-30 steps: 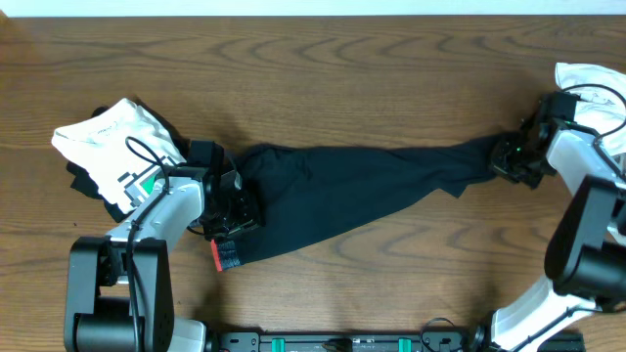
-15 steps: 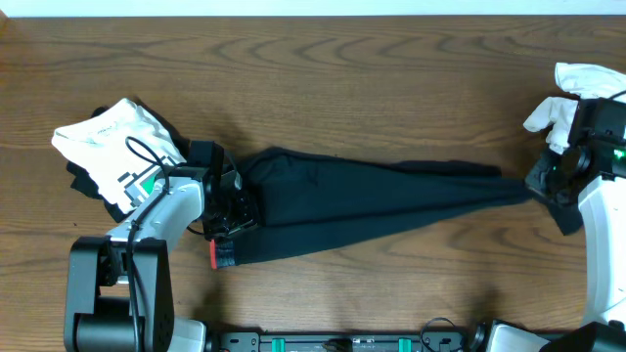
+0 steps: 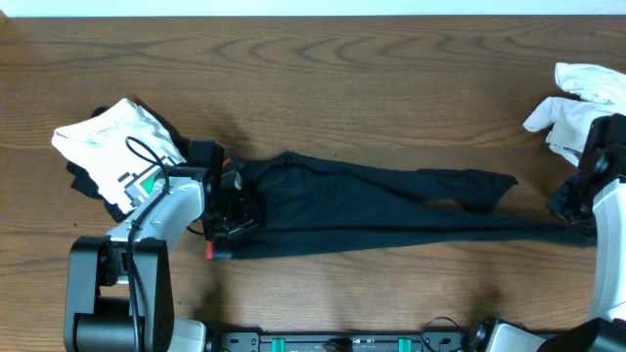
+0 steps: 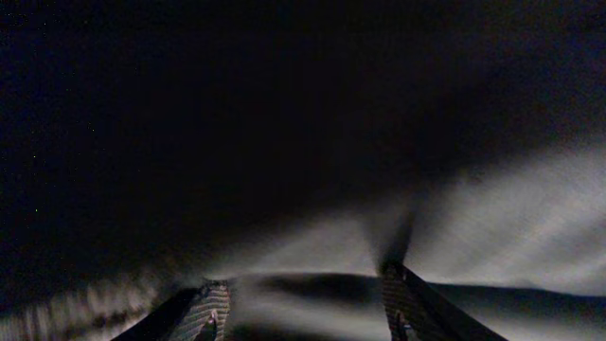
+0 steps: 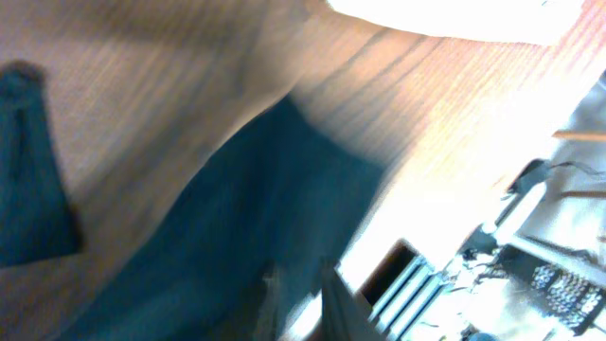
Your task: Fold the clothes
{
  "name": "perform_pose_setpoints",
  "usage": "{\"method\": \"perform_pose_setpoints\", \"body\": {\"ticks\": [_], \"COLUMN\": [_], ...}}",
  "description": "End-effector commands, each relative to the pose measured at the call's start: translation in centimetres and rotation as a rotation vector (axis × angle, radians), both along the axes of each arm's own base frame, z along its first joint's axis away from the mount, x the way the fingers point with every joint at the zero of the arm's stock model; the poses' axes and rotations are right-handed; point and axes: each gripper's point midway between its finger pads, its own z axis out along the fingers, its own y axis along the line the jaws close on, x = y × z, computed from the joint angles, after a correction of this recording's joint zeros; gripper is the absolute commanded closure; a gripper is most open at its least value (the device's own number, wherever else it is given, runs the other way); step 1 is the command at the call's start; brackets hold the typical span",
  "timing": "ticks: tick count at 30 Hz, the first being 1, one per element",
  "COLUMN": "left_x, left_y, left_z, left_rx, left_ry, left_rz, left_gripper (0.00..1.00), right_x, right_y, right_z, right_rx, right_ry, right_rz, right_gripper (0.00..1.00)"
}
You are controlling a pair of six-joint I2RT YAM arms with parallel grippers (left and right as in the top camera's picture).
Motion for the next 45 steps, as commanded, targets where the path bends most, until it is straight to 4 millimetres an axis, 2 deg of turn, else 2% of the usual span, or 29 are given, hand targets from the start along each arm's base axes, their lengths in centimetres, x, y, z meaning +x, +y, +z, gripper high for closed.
{"method": "perform_pose_setpoints", "body": {"ticks": [1, 2, 4, 9, 15, 20, 27, 33, 41, 43, 45], "left_x": [-3.8, -3.8, -3.8, -3.6, -3.6, -3.6, -3.6, -3.6, -3.6, -3.6, -3.6], "left_y": [2.4, 2.4, 2.4, 2.4, 2.4, 2.4, 2.4, 2.4, 2.4, 2.4, 2.4], "left_z": [-4.1, -4.1, -4.1, -4.2, -4.2, -4.2, -4.2, -4.2, -4.2, -4.2, -4.2], "left_rx": [0.131, 0.131, 0.131, 0.130, 0.130, 0.130, 0.130, 0.130, 0.130, 0.130, 0.130], "left_ry": [0.128, 0.128, 0.128, 0.121, 0.121, 0.121, 0.121, 0.121, 0.121, 0.121, 0.121], "left_rz": [-0.041, -0.041, -0.041, -0.040, -0.040, -0.040, -0.040, -0.040, -0.040, -0.040, -0.040], "left_gripper": [0.44, 0.44, 0.44, 0.44, 0.44, 0.44, 0.44, 0.44, 0.44, 0.44, 0.44], "right_x": [-0.6, -0.6, -0.5, 0.6, 4.4, 5.9, 8.3, 11.1, 12.2, 12.5, 12.8], "right_y": [-0.9, -0.8, -0.9, -0.4, 2.8, 3.8, 4.1, 4.5, 5.9, 6.2, 6.5], "right_z": [0.4, 0.3, 0.3, 0.0, -1.1, -3.3, -7.9, -10.8, -14.1, -14.5, -14.6], "right_rx": [-0.041, -0.035, -0.035, 0.002, 0.212, 0.310, 0.404, 0.471, 0.500, 0.501, 0.498], "right_ry": [0.017, 0.014, 0.012, -0.041, -0.178, -0.167, -0.131, -0.180, -0.138, -0.133, -0.138], "right_rz": [-0.030, -0.029, -0.029, -0.020, 0.117, 0.134, 0.153, 0.179, 0.213, 0.225, 0.238], "right_gripper": [0.71, 0.64, 0.59, 0.58, 0.55, 0.46, 0.37, 0.36, 0.37, 0.40, 0.50]}}
